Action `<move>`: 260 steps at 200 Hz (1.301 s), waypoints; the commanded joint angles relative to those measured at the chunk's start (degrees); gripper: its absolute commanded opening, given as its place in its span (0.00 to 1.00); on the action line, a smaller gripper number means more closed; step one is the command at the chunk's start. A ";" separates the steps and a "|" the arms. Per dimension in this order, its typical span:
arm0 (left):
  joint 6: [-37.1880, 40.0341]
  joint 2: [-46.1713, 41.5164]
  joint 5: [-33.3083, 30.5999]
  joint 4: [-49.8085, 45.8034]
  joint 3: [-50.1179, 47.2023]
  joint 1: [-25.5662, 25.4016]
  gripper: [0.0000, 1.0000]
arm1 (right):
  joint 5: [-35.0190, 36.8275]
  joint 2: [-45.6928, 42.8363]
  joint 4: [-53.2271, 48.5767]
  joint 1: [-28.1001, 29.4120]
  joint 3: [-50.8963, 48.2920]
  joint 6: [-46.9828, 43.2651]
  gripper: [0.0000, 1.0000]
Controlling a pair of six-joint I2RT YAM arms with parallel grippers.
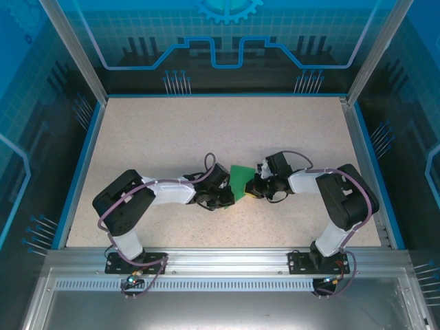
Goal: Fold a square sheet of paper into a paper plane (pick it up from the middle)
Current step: Third fold the triangle at the center of the table.
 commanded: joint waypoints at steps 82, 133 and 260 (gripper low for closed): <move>-2.53 -0.75 -2.13 -1.12 -4.69 -1.30 0.13 | 1.70 -2.41 -1.14 7.86 1.56 -0.54 0.06; -2.19 -0.63 -3.52 -2.73 -4.50 -1.22 0.12 | 3.32 1.98 -1.07 6.92 2.93 -2.14 0.05; -1.91 -0.70 -5.13 -3.56 -6.17 -1.24 0.11 | 0.43 4.62 0.39 -7.76 1.16 -8.00 0.05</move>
